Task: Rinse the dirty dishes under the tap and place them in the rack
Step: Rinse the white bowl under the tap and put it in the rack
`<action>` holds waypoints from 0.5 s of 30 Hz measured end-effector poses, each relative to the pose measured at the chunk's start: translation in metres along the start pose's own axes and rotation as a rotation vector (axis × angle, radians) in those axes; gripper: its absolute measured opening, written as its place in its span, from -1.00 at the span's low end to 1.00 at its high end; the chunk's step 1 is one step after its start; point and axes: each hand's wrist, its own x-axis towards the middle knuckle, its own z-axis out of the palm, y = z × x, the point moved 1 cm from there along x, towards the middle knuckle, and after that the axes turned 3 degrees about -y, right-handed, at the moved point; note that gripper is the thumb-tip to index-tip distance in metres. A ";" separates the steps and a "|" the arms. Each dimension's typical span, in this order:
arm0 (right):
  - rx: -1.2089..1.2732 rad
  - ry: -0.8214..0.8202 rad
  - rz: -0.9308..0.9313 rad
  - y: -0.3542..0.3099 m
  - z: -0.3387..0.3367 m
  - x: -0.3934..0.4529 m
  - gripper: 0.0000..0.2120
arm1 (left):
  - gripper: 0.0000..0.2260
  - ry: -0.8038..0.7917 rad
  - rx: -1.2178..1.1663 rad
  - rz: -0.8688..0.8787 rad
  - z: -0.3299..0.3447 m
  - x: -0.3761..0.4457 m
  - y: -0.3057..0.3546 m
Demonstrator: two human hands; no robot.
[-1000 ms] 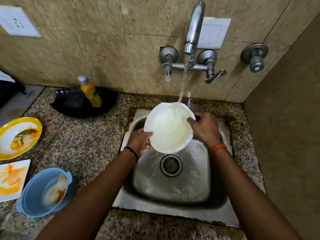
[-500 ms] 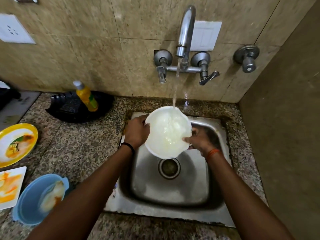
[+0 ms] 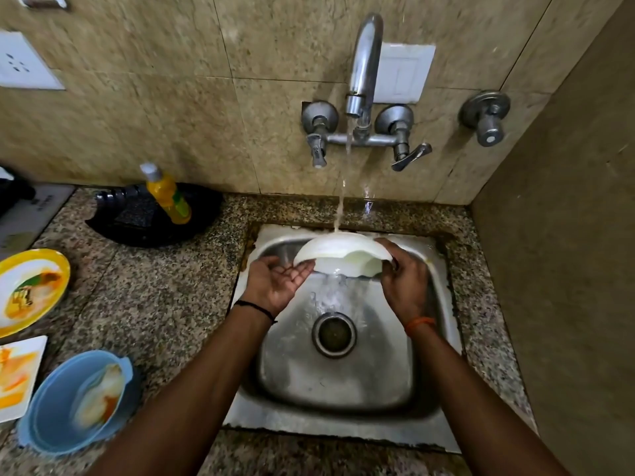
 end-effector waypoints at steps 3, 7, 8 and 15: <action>-0.037 0.003 -0.057 0.006 -0.006 -0.005 -0.44 | -0.86 -0.043 0.010 0.105 0.017 0.000 -0.003; -0.044 0.025 -0.104 0.004 -0.008 -0.009 -0.32 | -0.92 -0.041 0.080 0.122 0.040 -0.004 -0.014; -0.043 0.030 -0.099 0.005 -0.008 -0.010 -0.31 | -0.94 -0.050 0.067 0.114 0.044 -0.006 -0.015; 0.095 -0.106 -0.045 0.001 0.008 -0.027 -0.36 | -0.93 -0.160 0.292 0.111 0.059 -0.003 -0.023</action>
